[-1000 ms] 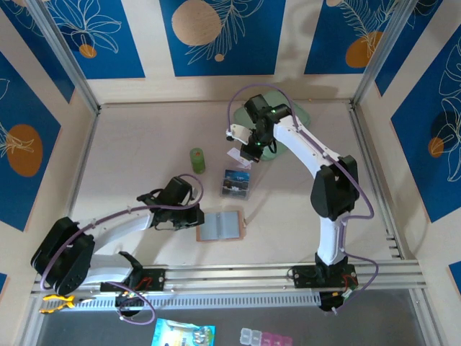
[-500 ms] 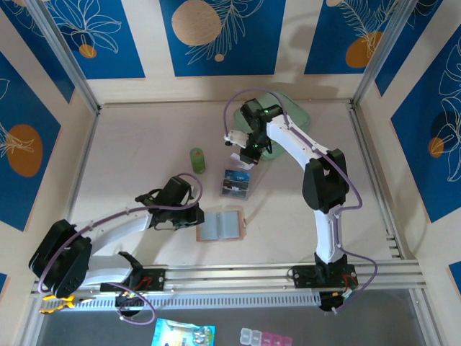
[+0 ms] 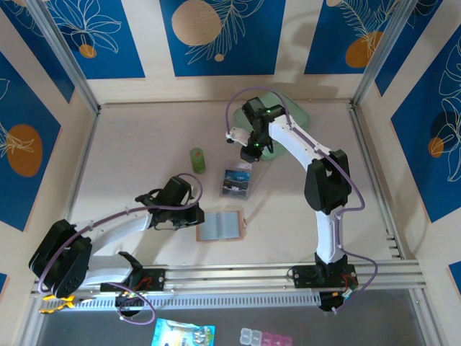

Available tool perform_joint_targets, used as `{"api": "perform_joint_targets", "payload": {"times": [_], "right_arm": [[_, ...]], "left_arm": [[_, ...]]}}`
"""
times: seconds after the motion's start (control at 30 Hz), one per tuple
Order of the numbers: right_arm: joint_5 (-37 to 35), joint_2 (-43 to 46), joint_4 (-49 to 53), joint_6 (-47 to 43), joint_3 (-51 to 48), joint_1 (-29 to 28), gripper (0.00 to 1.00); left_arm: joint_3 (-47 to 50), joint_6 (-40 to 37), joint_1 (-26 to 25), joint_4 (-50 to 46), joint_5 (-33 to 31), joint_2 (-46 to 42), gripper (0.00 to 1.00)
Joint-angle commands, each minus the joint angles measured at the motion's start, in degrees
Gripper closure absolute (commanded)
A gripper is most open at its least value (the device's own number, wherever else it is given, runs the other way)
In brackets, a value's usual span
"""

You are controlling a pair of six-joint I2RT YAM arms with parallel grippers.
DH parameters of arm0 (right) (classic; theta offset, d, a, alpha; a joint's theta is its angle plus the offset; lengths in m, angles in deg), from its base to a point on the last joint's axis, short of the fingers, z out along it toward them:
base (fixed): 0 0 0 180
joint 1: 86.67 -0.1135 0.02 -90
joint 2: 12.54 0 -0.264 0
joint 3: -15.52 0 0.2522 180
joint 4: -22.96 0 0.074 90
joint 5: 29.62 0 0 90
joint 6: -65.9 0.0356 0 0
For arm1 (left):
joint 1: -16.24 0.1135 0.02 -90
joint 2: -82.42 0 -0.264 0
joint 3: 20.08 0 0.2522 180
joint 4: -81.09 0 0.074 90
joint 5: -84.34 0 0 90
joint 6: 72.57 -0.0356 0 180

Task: Take the credit cards out of the card holder

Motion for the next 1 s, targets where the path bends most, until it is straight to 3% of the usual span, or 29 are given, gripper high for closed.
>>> {"api": "perform_joint_targets", "payload": {"times": [0.0, 0.3, 0.57, 0.77, 0.97], "right_arm": [[1.39, 5.59, -2.95, 5.51, -2.57, 0.16, 0.83], [7.24, 18.71, -13.32, 28.02, -21.33, -0.97, 0.89], [10.46, 33.29, -27.88, 52.79, -40.22, -6.48, 0.95], [12.52, 36.77, -35.54, 68.96, -48.72, -12.36, 0.95], [13.10, 33.86, -38.79, 81.80, -51.70, -17.93, 0.95]], "left_arm": [[0.84, 0.30, 0.49, 1.44, 0.06, 0.54, 0.88], [1.06, 0.11, 0.53, 2.68, 0.05, 2.67, 0.89], [1.19, -0.62, 0.43, 1.87, -0.38, 4.65, 0.91], [1.75, -1.00, 0.44, -0.08, -1.52, 3.85, 0.92], [3.04, -0.91, 0.32, -0.17, -1.59, 3.79, 0.94]]}}
